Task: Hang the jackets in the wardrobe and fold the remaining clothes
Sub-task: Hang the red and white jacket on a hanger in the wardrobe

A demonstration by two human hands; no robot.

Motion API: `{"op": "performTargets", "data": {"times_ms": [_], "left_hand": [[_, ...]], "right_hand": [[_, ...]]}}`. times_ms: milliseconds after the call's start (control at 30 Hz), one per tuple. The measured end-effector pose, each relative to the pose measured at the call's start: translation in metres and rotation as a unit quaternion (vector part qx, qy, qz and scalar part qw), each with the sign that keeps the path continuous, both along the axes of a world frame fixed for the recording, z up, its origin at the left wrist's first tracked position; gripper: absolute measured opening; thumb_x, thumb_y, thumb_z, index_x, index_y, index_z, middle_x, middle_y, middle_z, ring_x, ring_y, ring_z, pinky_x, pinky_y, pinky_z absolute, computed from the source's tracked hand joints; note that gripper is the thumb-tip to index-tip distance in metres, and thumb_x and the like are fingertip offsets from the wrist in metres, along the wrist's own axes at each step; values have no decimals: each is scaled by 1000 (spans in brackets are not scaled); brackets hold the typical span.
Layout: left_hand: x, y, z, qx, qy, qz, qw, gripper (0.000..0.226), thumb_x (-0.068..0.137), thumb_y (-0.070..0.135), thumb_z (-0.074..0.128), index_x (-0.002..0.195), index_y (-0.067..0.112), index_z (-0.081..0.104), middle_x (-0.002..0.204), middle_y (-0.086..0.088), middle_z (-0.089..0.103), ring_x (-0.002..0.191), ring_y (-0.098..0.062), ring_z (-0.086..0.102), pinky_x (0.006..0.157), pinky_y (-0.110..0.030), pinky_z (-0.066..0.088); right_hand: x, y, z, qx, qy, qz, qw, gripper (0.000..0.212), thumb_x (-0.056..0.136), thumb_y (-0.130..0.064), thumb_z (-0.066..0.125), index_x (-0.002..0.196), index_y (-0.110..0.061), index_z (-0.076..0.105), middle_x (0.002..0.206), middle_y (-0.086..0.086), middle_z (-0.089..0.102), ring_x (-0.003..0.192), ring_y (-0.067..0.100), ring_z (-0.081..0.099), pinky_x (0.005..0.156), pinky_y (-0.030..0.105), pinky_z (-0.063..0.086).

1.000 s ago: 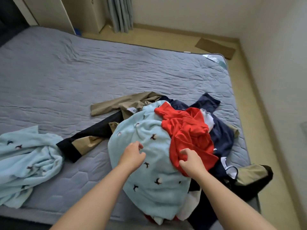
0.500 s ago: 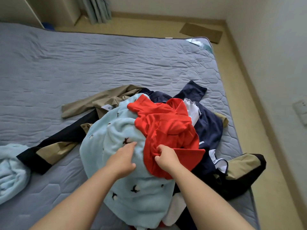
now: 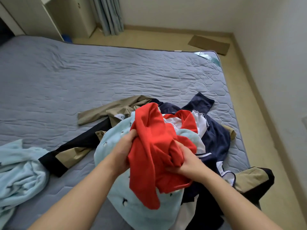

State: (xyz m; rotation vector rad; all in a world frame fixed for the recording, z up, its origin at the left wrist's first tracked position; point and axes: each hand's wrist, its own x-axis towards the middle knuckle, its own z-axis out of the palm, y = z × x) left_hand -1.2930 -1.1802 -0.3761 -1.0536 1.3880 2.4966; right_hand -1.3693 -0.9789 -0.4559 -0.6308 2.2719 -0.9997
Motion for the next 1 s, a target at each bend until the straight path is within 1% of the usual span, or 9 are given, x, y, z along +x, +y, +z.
{"op": "performTargets", "data": {"times_ms": [67, 233, 333, 433, 533, 600, 700, 833, 1000], "left_hand": [[15, -29, 5, -31, -28, 41, 998, 27, 97, 19, 45, 84, 9, 66, 69, -8, 72, 56, -15, 68, 64, -30, 55], [83, -118, -3, -216, -128, 59, 966, 21, 93, 23, 54, 114, 25, 50, 114, -9, 65, 89, -18, 61, 71, -32, 50], [120, -159, 7, -138, -131, 17, 982, 31, 92, 23, 57, 119, 35, 49, 110, -4, 68, 92, -25, 66, 75, -45, 53], [124, -219, 31, -190, -30, 177, 965, 26, 92, 9, 56, 111, 26, 55, 101, -7, 67, 68, -16, 66, 58, -36, 56], [94, -282, 66, -204, 106, 266, 936, 32, 96, 5, 47, 121, 25, 46, 105, -4, 64, 79, -15, 65, 65, -31, 56], [78, -312, 69, -223, 96, 237, 941, 48, 94, 16, 52, 137, 25, 33, 125, -4, 59, 103, -18, 61, 91, -39, 52], [77, -315, 50, -334, -122, 97, 930, 93, 83, 34, 65, 152, 22, 4, 156, -9, 21, 140, -24, 28, 115, -41, 24], [102, -260, -21, -392, -214, -105, 888, 68, 92, 26, 55, 150, 15, 20, 152, -9, 31, 134, -21, 37, 101, -26, 31], [108, -181, -96, -401, -205, -314, 836, 55, 88, 30, 54, 139, 17, 38, 144, -5, 42, 129, -18, 43, 102, -28, 39]], "right_hand": [[24, -39, 1, -48, -24, -90, 994, 13, 76, -32, 66, 88, -38, 63, 79, -22, 66, 76, -6, 58, 74, 28, 46], [77, -177, 31, -186, -274, -227, 916, 19, 96, -12, 49, 84, -19, 63, 84, 5, 65, 81, 20, 60, 76, 46, 54], [96, -262, 57, -196, -220, -153, 943, 21, 96, -16, 51, 79, -22, 61, 75, 5, 60, 75, 21, 56, 76, 52, 53], [95, -341, 97, -261, -163, -90, 947, 25, 96, -16, 51, 76, -28, 60, 74, 1, 61, 74, 20, 56, 80, 54, 50], [78, -403, 143, -314, -107, -6, 943, 32, 95, -2, 46, 118, -18, 61, 97, 3, 63, 82, 13, 57, 84, 36, 49], [64, -424, 153, -260, -59, 55, 962, 48, 94, -1, 45, 140, -14, 45, 114, 3, 60, 96, 13, 59, 90, 24, 44], [58, -405, 126, -129, -5, 100, 987, 57, 92, -7, 48, 146, -19, 37, 139, 5, 51, 126, 20, 50, 105, 27, 38], [64, -313, 48, 63, 37, 105, 992, 58, 91, -14, 49, 147, -21, 33, 150, 0, 36, 137, 17, 35, 107, 27, 29], [62, -187, -17, 381, 67, -21, 922, 83, 86, -31, 59, 148, -36, 4, 159, 7, 0, 145, 32, 8, 109, 60, 23]]}}
